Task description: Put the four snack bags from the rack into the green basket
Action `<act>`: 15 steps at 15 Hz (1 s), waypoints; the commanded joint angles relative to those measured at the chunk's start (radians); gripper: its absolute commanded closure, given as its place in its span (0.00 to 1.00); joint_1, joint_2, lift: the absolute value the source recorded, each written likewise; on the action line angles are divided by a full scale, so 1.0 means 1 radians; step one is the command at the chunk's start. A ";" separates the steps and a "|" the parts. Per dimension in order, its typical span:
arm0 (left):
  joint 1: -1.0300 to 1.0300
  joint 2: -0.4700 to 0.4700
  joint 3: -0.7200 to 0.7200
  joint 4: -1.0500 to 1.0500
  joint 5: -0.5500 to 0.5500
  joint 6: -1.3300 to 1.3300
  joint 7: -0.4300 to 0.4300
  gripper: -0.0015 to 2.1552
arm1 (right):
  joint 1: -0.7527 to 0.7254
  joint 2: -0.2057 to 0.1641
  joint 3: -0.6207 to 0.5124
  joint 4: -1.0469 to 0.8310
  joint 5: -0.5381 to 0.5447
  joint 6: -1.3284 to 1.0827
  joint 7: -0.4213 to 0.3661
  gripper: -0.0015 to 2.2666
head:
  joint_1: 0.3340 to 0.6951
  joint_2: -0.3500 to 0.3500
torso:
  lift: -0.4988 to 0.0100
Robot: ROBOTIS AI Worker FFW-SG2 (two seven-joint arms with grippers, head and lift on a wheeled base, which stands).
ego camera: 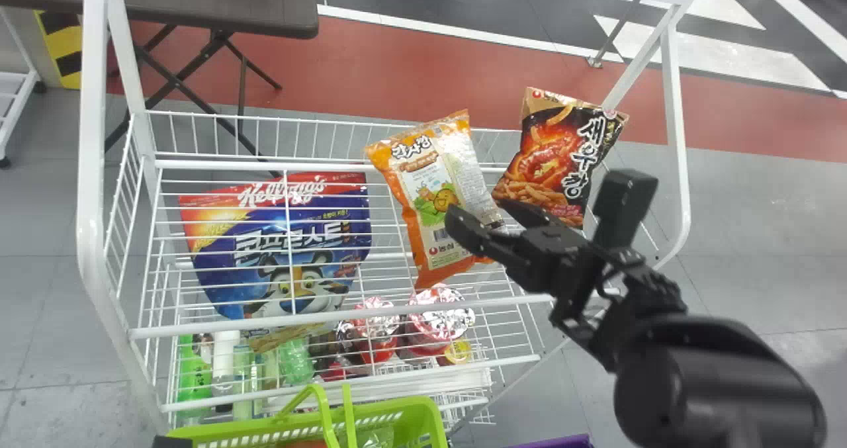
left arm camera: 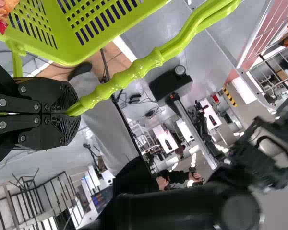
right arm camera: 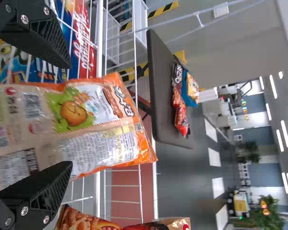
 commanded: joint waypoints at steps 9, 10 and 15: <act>-0.059 0.005 -0.009 0.039 0.005 0.003 -0.020 0.99 | -0.129 -0.001 0.074 0.098 0.145 0.231 -0.003 0.63 | 1.00 0.00 | 0.97; -0.059 0.005 -0.011 0.039 0.003 0.010 -0.020 0.99 | -0.125 -0.001 0.071 0.091 0.141 0.250 0.000 0.76 | 1.00 0.00 | 0.97; -0.051 0.007 -0.014 0.034 0.003 0.022 -0.020 0.99 | -0.064 0.002 0.051 0.084 0.127 0.090 0.000 0.94 | 1.00 0.00 | 0.97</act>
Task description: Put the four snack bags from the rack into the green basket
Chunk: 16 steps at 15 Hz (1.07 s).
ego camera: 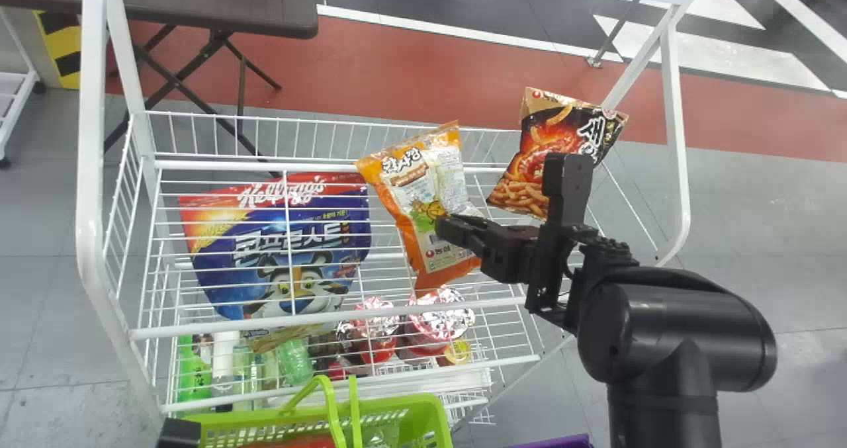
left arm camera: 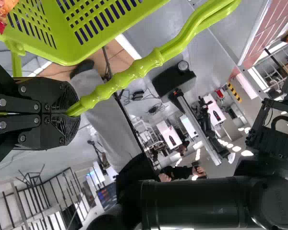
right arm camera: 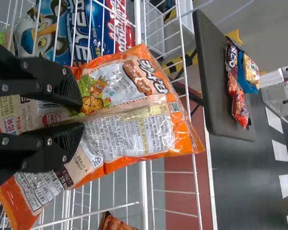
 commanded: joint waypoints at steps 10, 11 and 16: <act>0.025 0.009 0.011 -0.015 -0.001 -0.005 0.001 0.99 | 0.409 0.044 -0.102 -0.365 -0.236 -0.320 0.007 0.94 | 1.00 0.00 | 0.97; 0.025 0.009 0.019 -0.015 -0.001 -0.005 0.002 0.99 | 0.477 0.044 -0.110 -0.419 -0.268 -0.320 0.031 0.94 | 1.00 0.00 | 0.97; 0.064 0.001 0.065 -0.026 0.011 -0.045 0.013 0.99 | 0.592 0.044 -0.112 -0.568 -0.305 0.024 0.159 0.94 | 1.00 0.00 | 0.97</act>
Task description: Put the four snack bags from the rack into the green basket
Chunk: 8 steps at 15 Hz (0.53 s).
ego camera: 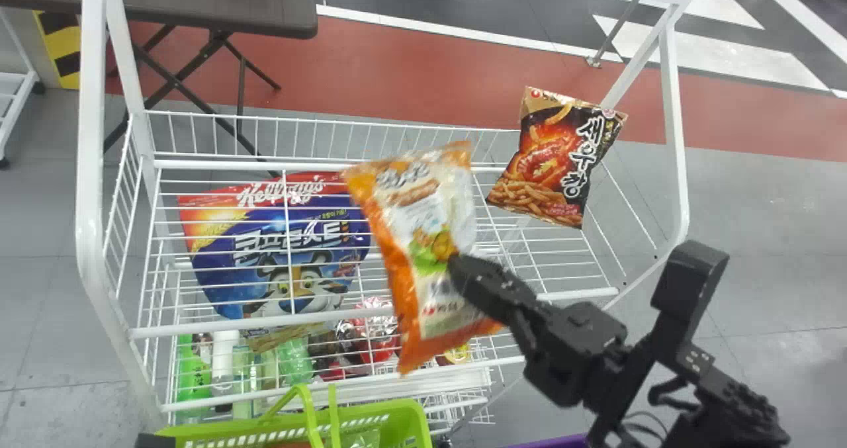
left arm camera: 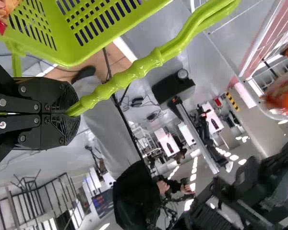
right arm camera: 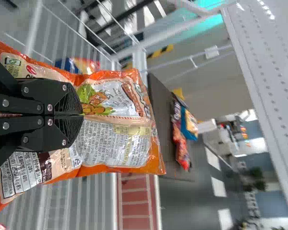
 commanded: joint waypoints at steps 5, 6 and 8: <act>0.012 -0.011 0.023 -0.014 0.018 -0.011 0.001 0.99 | 0.047 0.000 -0.120 -0.014 -0.018 0.373 0.229 0.94 | 1.00 0.00 | 0.97; 0.013 -0.011 0.031 -0.018 0.023 -0.011 0.001 0.99 | 0.047 0.002 -0.140 -0.013 -0.016 0.410 0.252 0.94 | 1.00 0.00 | 0.97; 0.015 -0.013 0.037 -0.021 0.026 -0.011 0.002 0.99 | 0.047 0.000 -0.163 0.032 0.009 0.453 0.282 0.94 | 1.00 0.00 | 0.97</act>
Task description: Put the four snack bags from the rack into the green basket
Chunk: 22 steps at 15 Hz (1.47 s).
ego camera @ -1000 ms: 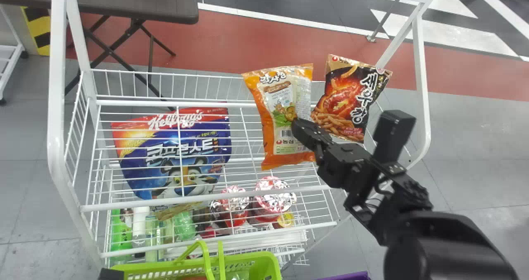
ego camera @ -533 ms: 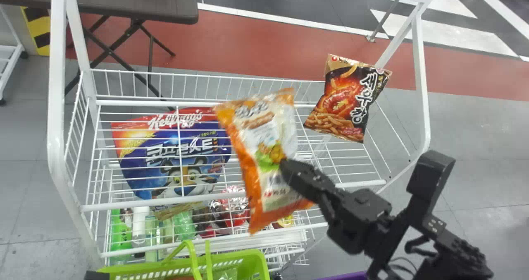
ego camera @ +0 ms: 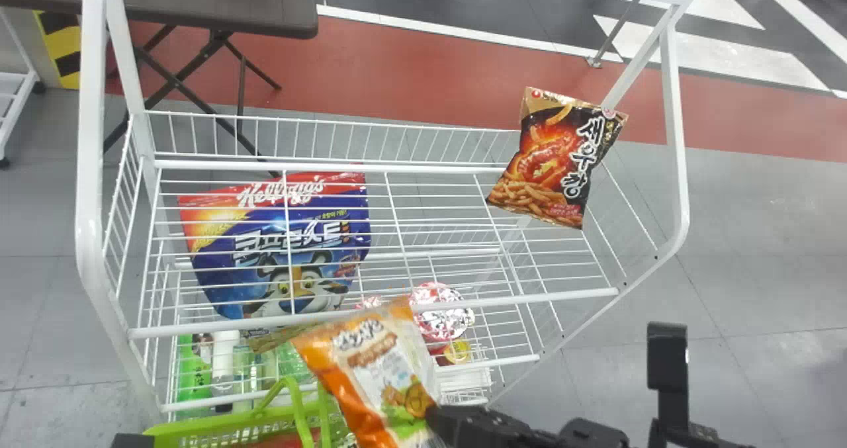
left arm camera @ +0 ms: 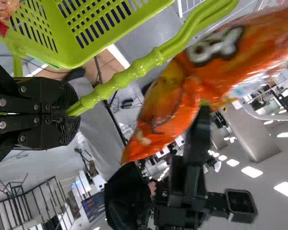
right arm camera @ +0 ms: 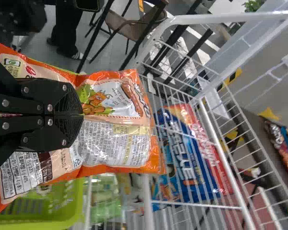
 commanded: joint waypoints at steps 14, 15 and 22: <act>0.005 -0.002 0.003 -0.010 0.003 0.003 0.000 0.99 | -0.015 -0.033 0.189 0.400 0.085 -0.213 0.031 0.94 | 1.00 0.00 | 0.97; 0.005 -0.002 -0.001 -0.008 0.002 0.003 0.001 0.99 | -0.012 -0.033 0.210 0.400 0.085 -0.213 0.029 0.94 | 1.00 0.00 | 0.97; 0.001 -0.004 -0.008 -0.001 0.002 -0.003 0.003 0.99 | -0.026 -0.060 0.253 0.460 0.131 -0.302 0.009 0.33 | 1.00 0.00 | 0.97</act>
